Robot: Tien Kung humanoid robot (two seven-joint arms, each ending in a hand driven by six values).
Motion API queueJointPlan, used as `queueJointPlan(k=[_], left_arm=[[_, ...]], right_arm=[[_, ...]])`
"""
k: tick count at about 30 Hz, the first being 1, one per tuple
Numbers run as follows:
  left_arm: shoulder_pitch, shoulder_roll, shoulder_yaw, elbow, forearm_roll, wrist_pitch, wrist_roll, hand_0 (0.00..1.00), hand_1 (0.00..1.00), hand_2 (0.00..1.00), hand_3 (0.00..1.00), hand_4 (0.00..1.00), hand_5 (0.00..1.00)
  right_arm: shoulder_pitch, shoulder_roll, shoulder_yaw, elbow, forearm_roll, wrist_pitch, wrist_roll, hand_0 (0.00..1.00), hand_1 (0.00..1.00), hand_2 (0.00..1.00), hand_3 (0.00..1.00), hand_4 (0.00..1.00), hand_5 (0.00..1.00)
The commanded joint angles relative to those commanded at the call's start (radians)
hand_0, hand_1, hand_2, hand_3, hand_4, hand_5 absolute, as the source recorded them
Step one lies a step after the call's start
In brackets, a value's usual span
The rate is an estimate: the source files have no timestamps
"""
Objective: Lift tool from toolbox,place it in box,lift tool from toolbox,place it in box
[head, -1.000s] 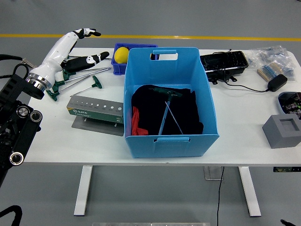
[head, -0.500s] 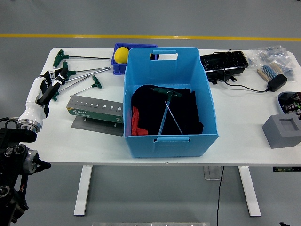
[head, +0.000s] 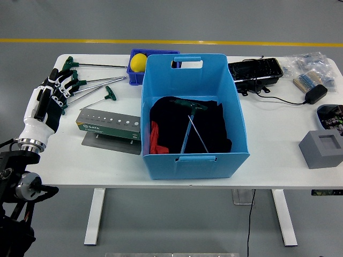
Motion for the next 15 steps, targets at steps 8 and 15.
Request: queueJointPlan(k=[8, 15], left_arm=[[0.012, 0.003, -0.028, 0.006, 0.018, -0.002, -0.002, 0.728, 0.724, 0.771, 0.696, 0.879, 0.696], [0.013, 0.008, -0.061, 0.03, 0.069, 0.01, -0.024, 0.733, 0.725, 0.773, 0.697, 0.88, 0.699]], right_arm=[[-0.004, 0.005, 0.017, 0.001, -0.031, 0.001, -0.008, 0.615, 0.595, 0.667, 0.539, 0.771, 0.652], [0.006, 0.003, 0.025, 0.004, -0.049, 0.003, -0.016, 0.614, 0.595, 0.667, 0.539, 0.769, 0.654]])
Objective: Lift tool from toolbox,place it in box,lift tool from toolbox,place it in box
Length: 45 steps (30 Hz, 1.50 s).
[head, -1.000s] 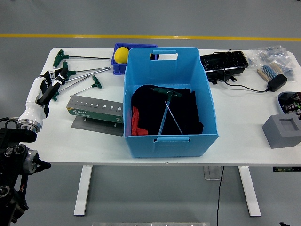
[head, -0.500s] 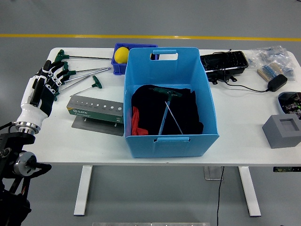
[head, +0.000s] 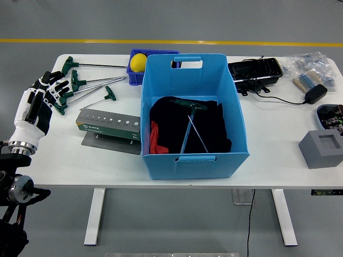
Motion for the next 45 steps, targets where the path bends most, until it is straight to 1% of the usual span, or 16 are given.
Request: queueJointPlan(k=[3, 7, 15, 20, 27, 38, 45], left_arm=[[0.001, 0.002, -0.012, 0.004, 0.001, 0.005, -0.008, 0.743, 0.739, 0.785, 0.699, 0.879, 0.7], [0.006, 0.009, -0.014, 0.006, -0.002, 0.002, -0.013, 0.743, 0.739, 0.785, 0.699, 0.879, 0.7], [0.022, 0.008, -0.046, 0.004, -0.005, 0.002, -0.02, 0.745, 0.747, 0.796, 0.707, 0.881, 0.712], [0.026, 0.019, -0.058, 0.005, -0.006, 0.002, -0.023, 0.745, 0.747, 0.796, 0.707, 0.881, 0.712], [0.013, 0.032, -0.056, 0.006, -0.005, -0.003, -0.027, 0.749, 0.753, 0.806, 0.718, 0.883, 0.718], [0.015, 0.037, -0.05, 0.011, 0.0, -0.003, -0.024, 0.753, 0.754, 0.807, 0.722, 0.883, 0.718], [0.01, 0.025, -0.074, 0.006, 0.007, -0.002, -0.019, 0.753, 0.756, 0.808, 0.729, 0.884, 0.719]], right_arm=[[0.009, -0.003, -0.007, 0.001, 0.004, 0.0, 0.001, 0.613, 0.594, 0.67, 0.539, 0.769, 0.651], [0.007, 0.0, -0.022, -0.001, 0.04, -0.007, 0.009, 0.613, 0.594, 0.67, 0.539, 0.769, 0.651], [0.011, 0.003, -0.035, -0.002, 0.042, -0.003, 0.015, 0.614, 0.594, 0.67, 0.538, 0.769, 0.652], [0.01, 0.006, -0.041, -0.003, 0.05, -0.004, 0.019, 0.614, 0.594, 0.67, 0.538, 0.769, 0.652], [0.01, 0.01, -0.044, -0.003, 0.048, -0.003, 0.02, 0.613, 0.596, 0.671, 0.538, 0.769, 0.658], [0.014, 0.012, -0.048, -0.004, 0.048, -0.002, 0.022, 0.613, 0.594, 0.671, 0.539, 0.768, 0.658], [0.017, 0.014, -0.082, -0.005, 0.103, -0.008, 0.035, 0.613, 0.594, 0.671, 0.539, 0.769, 0.658]])
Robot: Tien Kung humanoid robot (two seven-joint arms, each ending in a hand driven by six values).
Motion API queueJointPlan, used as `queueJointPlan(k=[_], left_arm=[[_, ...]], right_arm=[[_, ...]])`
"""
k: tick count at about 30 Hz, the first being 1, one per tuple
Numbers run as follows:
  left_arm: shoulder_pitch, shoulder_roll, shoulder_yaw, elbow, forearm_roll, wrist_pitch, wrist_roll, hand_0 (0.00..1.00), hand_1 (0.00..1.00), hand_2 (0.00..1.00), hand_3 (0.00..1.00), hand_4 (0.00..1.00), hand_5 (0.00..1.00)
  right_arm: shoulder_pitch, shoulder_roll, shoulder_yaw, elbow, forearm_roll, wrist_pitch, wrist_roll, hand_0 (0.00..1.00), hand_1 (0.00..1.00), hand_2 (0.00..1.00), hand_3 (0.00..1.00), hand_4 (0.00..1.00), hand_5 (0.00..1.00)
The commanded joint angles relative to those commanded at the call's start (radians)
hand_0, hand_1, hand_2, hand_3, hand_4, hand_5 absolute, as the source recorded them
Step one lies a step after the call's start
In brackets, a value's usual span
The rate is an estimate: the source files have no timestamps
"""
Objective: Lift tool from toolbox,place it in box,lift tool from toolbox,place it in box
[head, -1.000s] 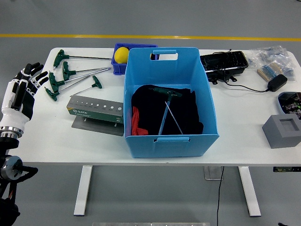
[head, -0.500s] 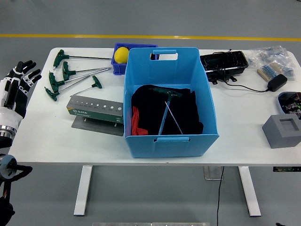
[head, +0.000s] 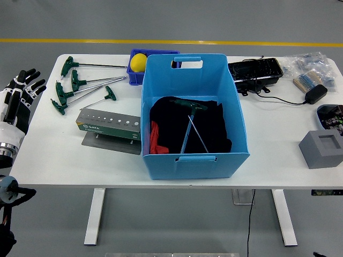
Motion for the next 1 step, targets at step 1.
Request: queueJointPlan(k=[1], left_arm=[[-0.001, -0.002, -0.001, 0.0, 0.001, 0.0, 0.001, 0.753, 0.756, 0.808, 0.729, 0.884, 0.719]], right_arm=[[0.001, 0.0, -0.002, 0.0, 0.003, 0.0, 0.001, 0.613, 0.594, 0.671, 0.539, 0.769, 0.658]])
